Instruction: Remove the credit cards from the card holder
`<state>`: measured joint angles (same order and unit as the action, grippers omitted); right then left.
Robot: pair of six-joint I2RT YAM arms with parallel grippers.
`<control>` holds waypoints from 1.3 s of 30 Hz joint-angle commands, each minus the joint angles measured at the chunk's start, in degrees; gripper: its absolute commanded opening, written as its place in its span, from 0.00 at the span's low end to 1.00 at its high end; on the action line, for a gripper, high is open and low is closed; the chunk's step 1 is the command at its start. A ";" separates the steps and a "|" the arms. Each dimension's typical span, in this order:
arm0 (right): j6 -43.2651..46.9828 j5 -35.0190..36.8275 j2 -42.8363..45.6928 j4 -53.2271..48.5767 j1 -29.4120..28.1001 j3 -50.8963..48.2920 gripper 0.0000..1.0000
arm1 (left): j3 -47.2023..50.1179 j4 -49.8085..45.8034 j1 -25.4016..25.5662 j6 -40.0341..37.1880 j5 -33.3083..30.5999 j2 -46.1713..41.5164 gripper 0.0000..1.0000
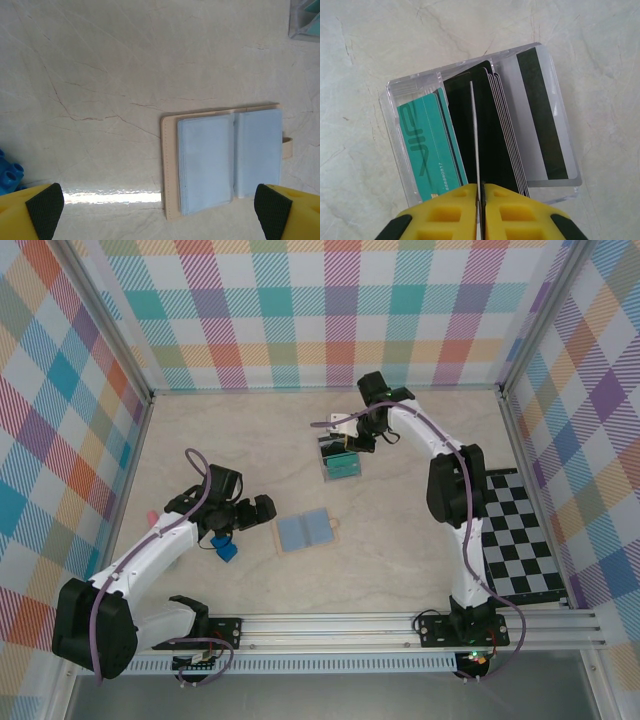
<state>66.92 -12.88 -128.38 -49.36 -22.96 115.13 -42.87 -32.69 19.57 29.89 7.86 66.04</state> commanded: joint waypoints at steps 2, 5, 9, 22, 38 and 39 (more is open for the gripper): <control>-0.43 -1.75 -1.13 -0.35 0.11 1.26 0.16 | 0.52 -0.27 -0.85 -0.83 -0.39 -0.55 1.00; -1.88 -2.63 -0.98 0.09 0.11 1.75 0.18 | 0.62 -0.30 -0.85 -0.74 -0.58 -0.82 1.00; -4.86 -3.71 0.09 1.82 0.15 2.11 0.20 | 0.60 -0.19 -0.85 -0.58 -0.43 -0.80 1.00; -26.72 -5.77 9.16 8.43 0.02 -2.04 0.31 | 0.91 0.18 -0.88 0.75 1.00 -1.17 1.00; -69.02 -4.82 31.20 18.74 -10.83 -35.84 0.36 | 5.38 9.73 -0.76 12.71 12.42 2.52 0.77; -71.60 -5.72 31.70 20.16 -11.32 -37.77 0.36 | 5.69 10.68 -0.68 13.29 12.97 3.24 0.74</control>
<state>6.70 -16.82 -98.17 -32.77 -33.01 81.84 -38.54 -26.33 19.55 39.46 16.75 67.72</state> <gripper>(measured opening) 0.363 0.757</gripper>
